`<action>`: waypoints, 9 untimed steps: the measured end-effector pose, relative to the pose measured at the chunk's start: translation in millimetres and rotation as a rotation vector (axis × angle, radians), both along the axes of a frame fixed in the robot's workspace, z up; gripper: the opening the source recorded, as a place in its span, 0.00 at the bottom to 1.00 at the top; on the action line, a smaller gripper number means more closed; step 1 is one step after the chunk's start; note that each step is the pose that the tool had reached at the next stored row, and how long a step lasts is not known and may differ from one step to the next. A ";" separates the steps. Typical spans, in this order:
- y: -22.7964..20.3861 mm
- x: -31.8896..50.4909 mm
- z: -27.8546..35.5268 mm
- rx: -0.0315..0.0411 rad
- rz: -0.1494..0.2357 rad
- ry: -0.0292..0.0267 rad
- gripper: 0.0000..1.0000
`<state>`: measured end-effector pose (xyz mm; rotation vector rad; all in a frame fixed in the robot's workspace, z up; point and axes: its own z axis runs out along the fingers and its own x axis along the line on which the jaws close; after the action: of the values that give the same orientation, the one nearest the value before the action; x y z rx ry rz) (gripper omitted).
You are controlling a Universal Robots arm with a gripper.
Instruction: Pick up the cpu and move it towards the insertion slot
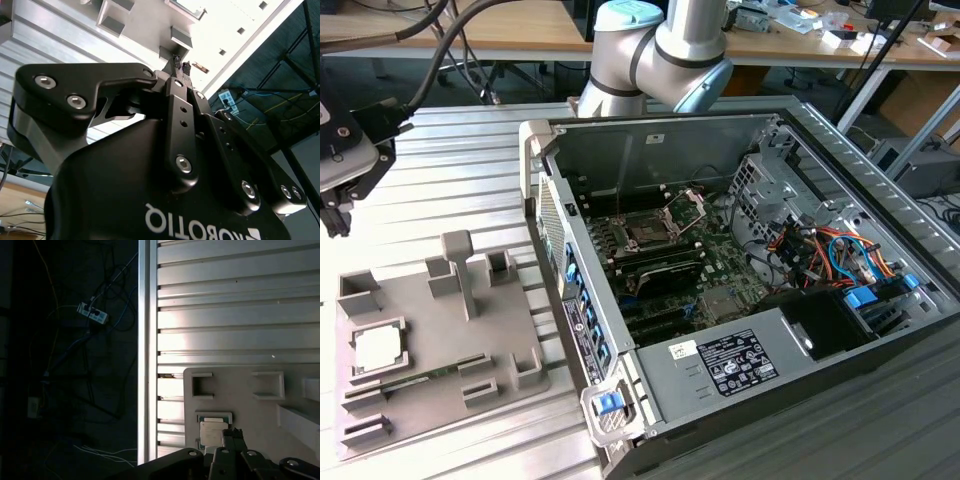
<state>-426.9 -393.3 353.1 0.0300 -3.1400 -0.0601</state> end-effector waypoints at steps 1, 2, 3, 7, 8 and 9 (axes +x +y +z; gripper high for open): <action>0.0 -0.2 -0.1 0.0000 0.000 0.0000 0.11; -0.1 -0.4 -0.2 -0.0001 0.000 0.0000 0.11; -0.2 -0.7 -0.3 0.0000 0.000 0.0000 0.11; -0.8 -2.0 -0.8 0.0000 0.000 0.0000 0.11; -1.0 -2.2 -0.9 0.0000 0.000 0.0000 0.11; -1.3 -2.4 -1.1 0.0000 0.000 0.0000 0.11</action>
<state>-429.3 -394.6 352.1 0.0297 -3.1401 -0.0600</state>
